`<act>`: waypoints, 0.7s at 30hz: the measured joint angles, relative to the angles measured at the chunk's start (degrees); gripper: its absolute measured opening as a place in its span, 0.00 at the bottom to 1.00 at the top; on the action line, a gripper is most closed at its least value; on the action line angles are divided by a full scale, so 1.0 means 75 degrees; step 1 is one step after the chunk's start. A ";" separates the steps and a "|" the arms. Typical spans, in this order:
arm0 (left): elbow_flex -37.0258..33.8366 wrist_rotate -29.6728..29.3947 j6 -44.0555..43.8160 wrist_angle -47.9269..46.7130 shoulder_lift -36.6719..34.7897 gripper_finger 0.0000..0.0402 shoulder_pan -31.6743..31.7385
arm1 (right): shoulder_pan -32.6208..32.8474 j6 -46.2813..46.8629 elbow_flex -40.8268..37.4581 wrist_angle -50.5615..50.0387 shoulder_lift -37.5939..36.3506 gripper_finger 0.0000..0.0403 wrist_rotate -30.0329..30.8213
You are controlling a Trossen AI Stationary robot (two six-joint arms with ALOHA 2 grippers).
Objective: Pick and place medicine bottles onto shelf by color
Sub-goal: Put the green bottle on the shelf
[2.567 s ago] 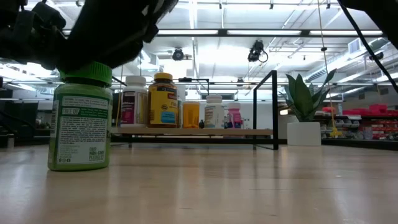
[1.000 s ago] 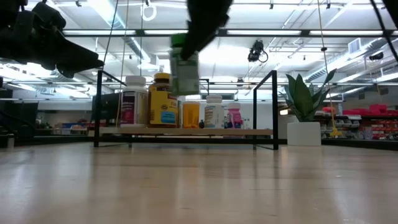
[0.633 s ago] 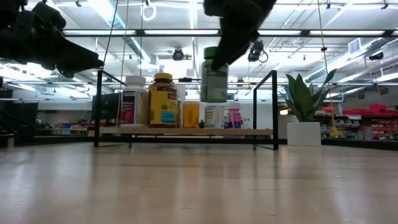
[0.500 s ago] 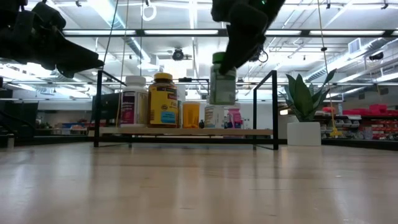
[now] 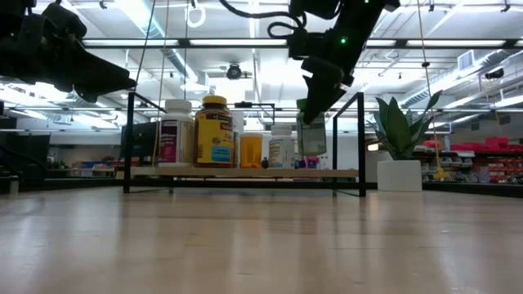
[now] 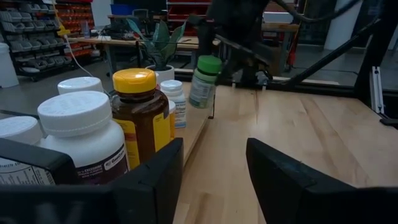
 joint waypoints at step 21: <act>0.0000 -0.0003 -0.0002 0.0001 0.0000 0.47 -0.0002 | -0.0476 0.0140 -0.0548 0.0372 0.0000 0.62 -0.0162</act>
